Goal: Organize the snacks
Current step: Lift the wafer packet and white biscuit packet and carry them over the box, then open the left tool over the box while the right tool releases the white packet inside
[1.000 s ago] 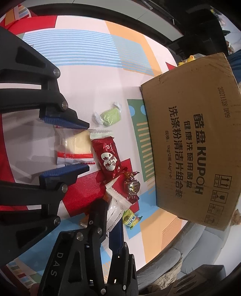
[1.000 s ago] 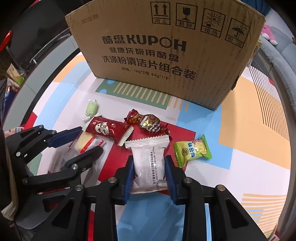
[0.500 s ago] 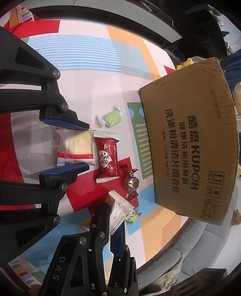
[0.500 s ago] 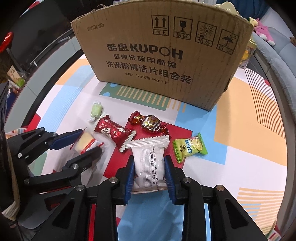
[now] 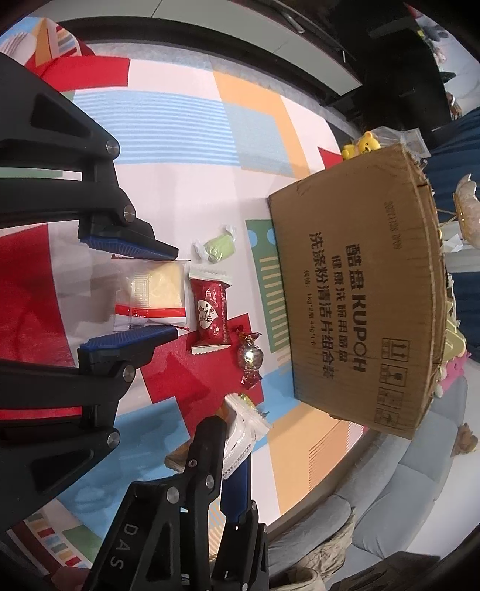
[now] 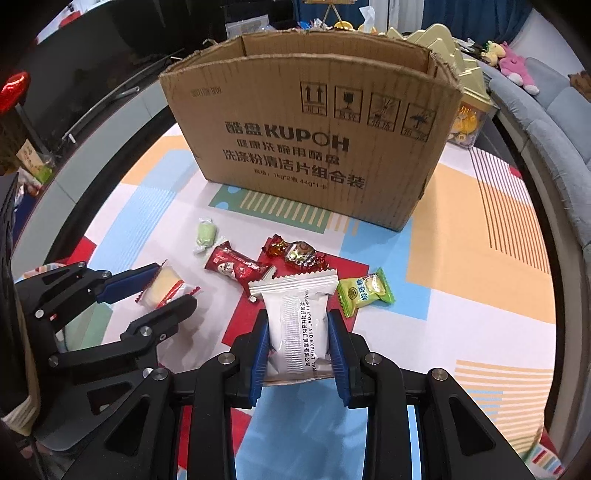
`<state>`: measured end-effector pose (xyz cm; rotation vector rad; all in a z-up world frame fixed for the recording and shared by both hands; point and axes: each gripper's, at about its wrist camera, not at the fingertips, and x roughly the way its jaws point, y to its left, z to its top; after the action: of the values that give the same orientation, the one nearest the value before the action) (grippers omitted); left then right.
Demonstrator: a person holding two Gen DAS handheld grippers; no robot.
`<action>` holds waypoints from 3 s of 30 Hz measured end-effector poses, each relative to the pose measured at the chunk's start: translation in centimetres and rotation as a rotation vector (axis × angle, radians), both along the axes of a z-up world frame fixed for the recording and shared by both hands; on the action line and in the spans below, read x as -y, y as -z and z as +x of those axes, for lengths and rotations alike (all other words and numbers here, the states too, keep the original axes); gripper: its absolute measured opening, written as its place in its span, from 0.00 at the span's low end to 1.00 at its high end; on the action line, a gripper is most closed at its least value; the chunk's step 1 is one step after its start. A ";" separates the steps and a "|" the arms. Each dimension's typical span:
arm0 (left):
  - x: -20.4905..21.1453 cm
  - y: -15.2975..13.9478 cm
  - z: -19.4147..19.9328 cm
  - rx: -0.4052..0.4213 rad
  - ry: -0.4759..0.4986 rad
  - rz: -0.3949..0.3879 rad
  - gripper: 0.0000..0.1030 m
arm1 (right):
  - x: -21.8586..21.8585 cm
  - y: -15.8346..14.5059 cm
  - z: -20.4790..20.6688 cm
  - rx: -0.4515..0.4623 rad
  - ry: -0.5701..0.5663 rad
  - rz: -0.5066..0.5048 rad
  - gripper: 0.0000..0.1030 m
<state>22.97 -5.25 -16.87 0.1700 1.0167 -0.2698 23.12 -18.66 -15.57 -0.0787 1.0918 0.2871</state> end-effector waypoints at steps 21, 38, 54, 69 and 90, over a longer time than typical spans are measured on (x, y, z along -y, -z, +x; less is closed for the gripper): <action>-1.0 -4.9 0.1 0.027 -0.088 -0.006 0.34 | 1.2 -4.9 -0.5 0.041 0.074 0.004 0.31; -1.4 -10.0 3.6 0.091 -0.152 -0.037 0.34 | 1.9 -9.6 2.3 0.107 0.135 0.028 0.31; -0.9 -14.3 7.9 0.160 -0.156 -0.032 0.34 | 2.1 -13.6 5.4 0.188 0.153 0.035 0.31; -0.7 -15.4 12.5 0.179 -0.158 -0.029 0.34 | 2.4 -14.6 9.8 0.207 0.174 0.029 0.31; -0.2 -12.6 17.7 0.129 -0.163 -0.029 0.35 | 1.8 -12.9 14.8 0.188 0.147 0.015 0.31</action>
<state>40.62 -5.07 -4.31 0.0764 0.8925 -0.1232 37.93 -20.42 -2.68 -0.0119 0.9032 0.1520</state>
